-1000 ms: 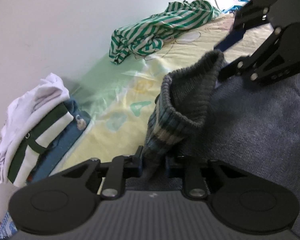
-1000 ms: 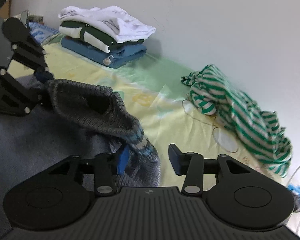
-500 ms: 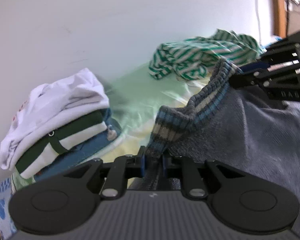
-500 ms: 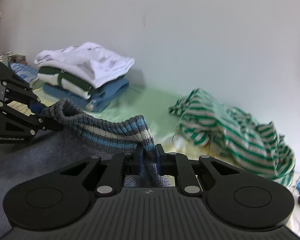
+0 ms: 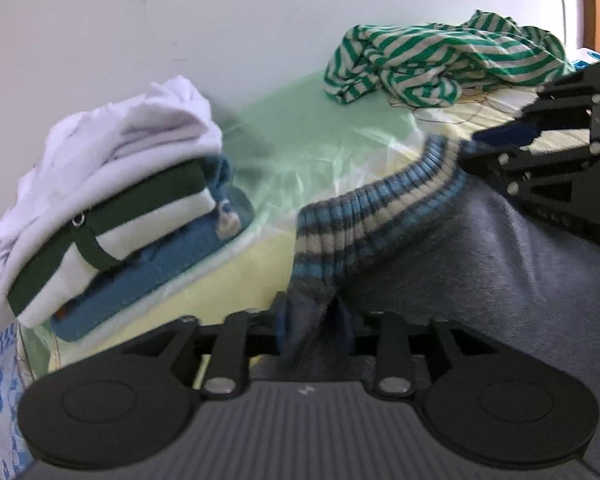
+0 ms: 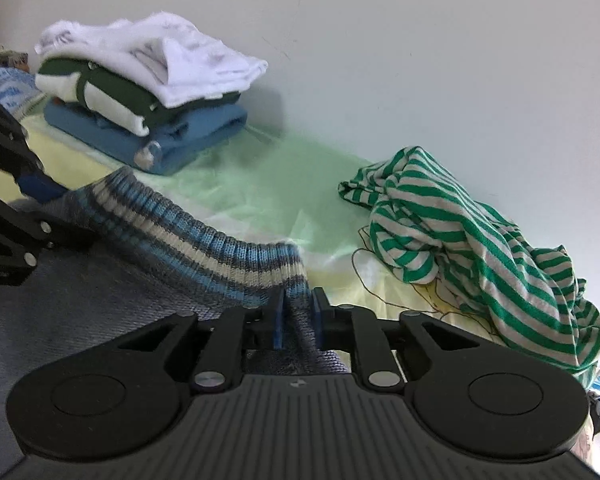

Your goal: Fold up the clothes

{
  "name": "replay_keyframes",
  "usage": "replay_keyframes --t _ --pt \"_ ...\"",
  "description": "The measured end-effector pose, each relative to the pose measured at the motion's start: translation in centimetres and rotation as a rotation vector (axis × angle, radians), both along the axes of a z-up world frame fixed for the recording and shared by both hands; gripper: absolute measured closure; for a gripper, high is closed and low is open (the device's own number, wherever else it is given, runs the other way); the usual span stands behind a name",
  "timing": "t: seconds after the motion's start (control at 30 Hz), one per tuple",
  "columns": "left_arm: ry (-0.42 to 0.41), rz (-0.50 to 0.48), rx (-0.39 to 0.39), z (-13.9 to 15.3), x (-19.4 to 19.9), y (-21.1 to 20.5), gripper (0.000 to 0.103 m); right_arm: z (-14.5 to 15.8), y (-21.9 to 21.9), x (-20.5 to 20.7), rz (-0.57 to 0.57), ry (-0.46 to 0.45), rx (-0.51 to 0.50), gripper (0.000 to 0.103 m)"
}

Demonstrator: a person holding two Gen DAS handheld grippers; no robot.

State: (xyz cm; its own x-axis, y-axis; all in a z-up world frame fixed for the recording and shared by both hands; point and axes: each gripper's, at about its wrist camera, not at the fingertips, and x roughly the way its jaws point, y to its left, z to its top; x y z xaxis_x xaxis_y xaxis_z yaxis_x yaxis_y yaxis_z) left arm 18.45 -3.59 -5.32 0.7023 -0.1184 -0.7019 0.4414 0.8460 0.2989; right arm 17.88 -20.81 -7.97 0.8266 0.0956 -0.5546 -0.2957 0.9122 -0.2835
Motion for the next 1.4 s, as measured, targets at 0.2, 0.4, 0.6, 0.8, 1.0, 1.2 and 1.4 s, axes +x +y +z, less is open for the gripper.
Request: replay_keyframes --t 0.2,0.4,0.6,0.8,1.0,1.2,1.4 --pt "-0.008 0.023 -0.061 2.0 -0.6 2.4 0.059 1.2 -1.4 -1.1 -0.072 -0.044 0.003 0.062" --pt "-0.05 0.008 -0.169 4.4 -7.5 4.8 0.044 3.4 -6.1 -8.3 -0.101 0.061 0.257 0.072" --pt "0.076 0.01 -0.169 0.7 -10.1 3.4 0.061 1.1 -7.4 -11.5 -0.112 0.186 0.278 0.08" --pt "0.039 0.088 -0.158 -0.6 -10.1 5.9 0.053 0.8 -10.5 -11.4 -0.232 0.238 0.368 0.103" --pt "0.039 0.156 -0.12 -0.1 -9.2 7.9 0.046 3.4 -10.9 -13.8 -0.228 0.188 0.421 0.094" --pt "0.04 0.012 -0.16 2.4 -10.8 3.2 0.046 3.2 -15.2 -14.3 -0.435 0.153 0.37 0.065" --pt "0.043 -0.162 -0.142 2.9 -11.3 -4.7 0.038 2.2 -15.8 -16.1 -0.37 0.203 0.406 0.1"
